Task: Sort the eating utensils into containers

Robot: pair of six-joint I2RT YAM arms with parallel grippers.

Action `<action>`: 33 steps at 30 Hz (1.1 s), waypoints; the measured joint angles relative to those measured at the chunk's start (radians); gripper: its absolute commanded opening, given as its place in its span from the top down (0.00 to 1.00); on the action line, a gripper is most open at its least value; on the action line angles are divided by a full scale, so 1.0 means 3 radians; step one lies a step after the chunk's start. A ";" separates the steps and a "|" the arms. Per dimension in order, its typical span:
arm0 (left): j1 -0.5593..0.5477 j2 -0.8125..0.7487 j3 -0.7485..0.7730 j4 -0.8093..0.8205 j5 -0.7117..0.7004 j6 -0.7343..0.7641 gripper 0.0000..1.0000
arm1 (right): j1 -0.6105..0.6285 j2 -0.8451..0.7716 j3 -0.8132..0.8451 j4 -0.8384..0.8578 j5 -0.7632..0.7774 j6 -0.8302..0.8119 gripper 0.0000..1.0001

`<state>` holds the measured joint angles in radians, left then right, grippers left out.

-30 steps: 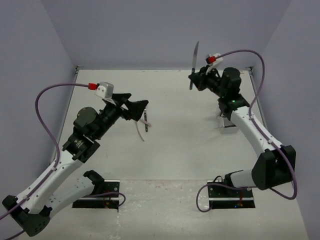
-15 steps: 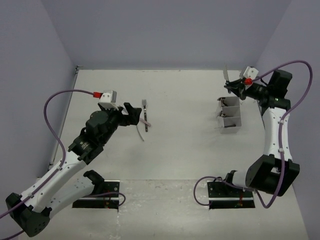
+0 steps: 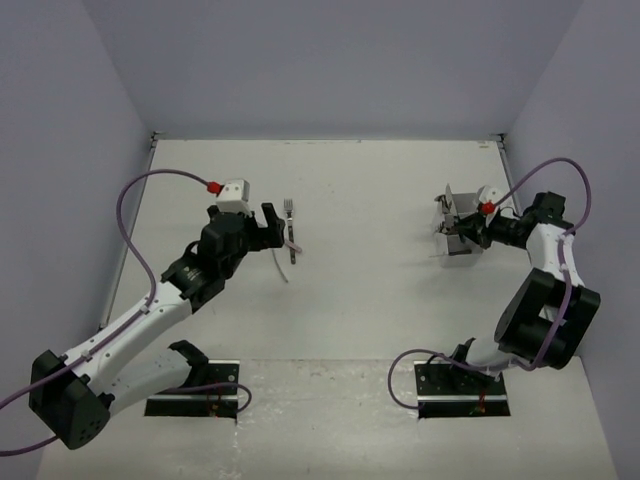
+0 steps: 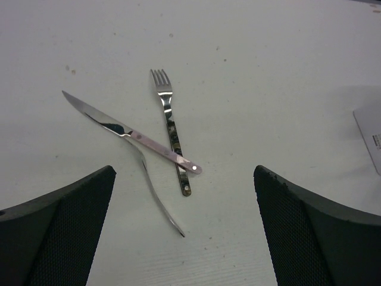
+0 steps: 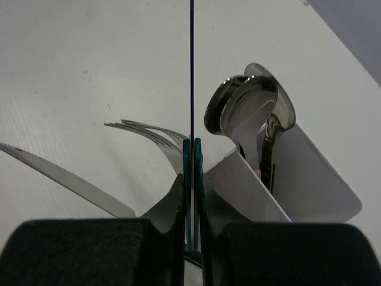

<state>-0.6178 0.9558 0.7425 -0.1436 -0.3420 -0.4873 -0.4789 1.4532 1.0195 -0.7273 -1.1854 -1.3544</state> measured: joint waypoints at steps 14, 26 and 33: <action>0.0000 0.0590 0.0127 -0.0004 -0.0114 -0.0034 0.00 | -0.0168 0.0301 -0.0292 0.0239 0.0277 -0.0079 0.36; 0.0000 0.0847 0.0601 -0.0604 -0.0259 -0.0398 0.00 | -0.0281 -0.0309 -0.0188 0.0388 0.0094 0.0570 0.01; 0.0000 0.0860 0.0609 -0.1011 -0.0251 -0.0861 0.00 | -0.0015 -0.0890 0.0047 0.0944 0.0088 0.1888 0.01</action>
<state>-0.6178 1.2137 0.9253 -0.4469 -0.4171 -0.7456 -0.4835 1.1862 1.0336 -0.4442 -1.1591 -0.7879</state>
